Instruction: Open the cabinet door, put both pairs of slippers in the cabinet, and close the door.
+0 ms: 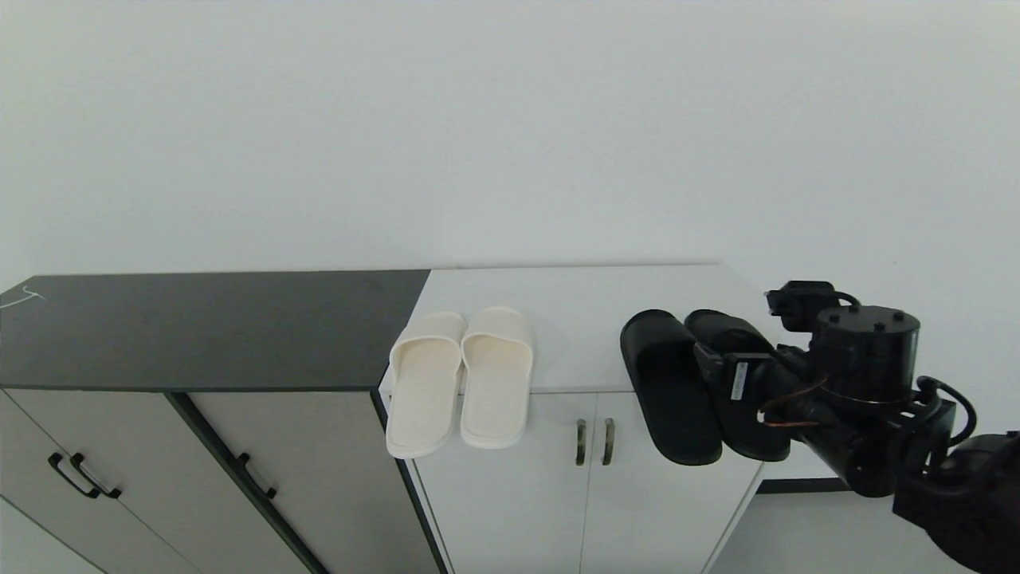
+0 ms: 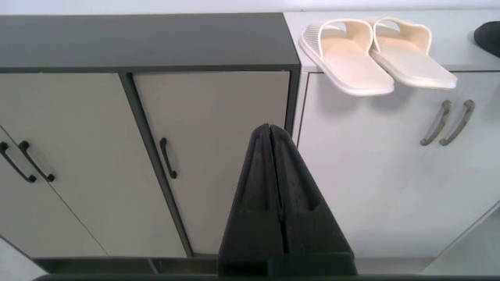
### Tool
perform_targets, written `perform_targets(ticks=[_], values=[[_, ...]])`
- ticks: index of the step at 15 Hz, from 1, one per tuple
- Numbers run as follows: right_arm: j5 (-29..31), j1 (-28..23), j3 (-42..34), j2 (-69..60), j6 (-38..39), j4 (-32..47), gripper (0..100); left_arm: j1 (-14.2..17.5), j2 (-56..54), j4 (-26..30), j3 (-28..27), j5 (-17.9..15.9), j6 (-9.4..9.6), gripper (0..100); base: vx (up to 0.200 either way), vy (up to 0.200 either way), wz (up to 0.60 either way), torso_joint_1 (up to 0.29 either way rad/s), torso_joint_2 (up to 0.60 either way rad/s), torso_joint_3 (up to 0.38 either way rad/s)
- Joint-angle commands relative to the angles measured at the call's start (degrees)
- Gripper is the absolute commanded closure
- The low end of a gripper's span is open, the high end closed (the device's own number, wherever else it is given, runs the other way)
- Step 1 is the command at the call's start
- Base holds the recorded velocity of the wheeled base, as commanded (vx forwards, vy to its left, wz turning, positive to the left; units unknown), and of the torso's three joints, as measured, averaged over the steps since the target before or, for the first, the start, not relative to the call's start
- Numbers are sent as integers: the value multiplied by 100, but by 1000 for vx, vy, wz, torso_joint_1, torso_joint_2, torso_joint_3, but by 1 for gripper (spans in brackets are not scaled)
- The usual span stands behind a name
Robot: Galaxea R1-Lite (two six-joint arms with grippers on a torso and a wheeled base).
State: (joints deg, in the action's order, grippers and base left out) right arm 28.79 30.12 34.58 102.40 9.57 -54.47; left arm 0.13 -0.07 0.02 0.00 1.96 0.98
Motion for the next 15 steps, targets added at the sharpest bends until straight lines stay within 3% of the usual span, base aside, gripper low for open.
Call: perform_targets(ticks=[1, 13, 14, 15], values=[[12, 2, 66, 720, -17, -257, 0, 4, 7, -2, 0, 6, -1, 100, 0, 0, 0, 0, 0, 0], [12, -156, 1402, 1854, -148, -345, 0, 4, 7, -2, 0, 15, -10, 100, 0, 0, 0, 0, 0, 0], [12, -200, 1481, 1906, -148, -345, 100, 4, 7, -2, 0, 15, -1, 100, 0, 0, 0, 0, 0, 0], [12, -226, 1516, 1915, -148, -345, 100, 4, 7, -2, 0, 15, -1, 100, 0, 0, 0, 0, 0, 0]])
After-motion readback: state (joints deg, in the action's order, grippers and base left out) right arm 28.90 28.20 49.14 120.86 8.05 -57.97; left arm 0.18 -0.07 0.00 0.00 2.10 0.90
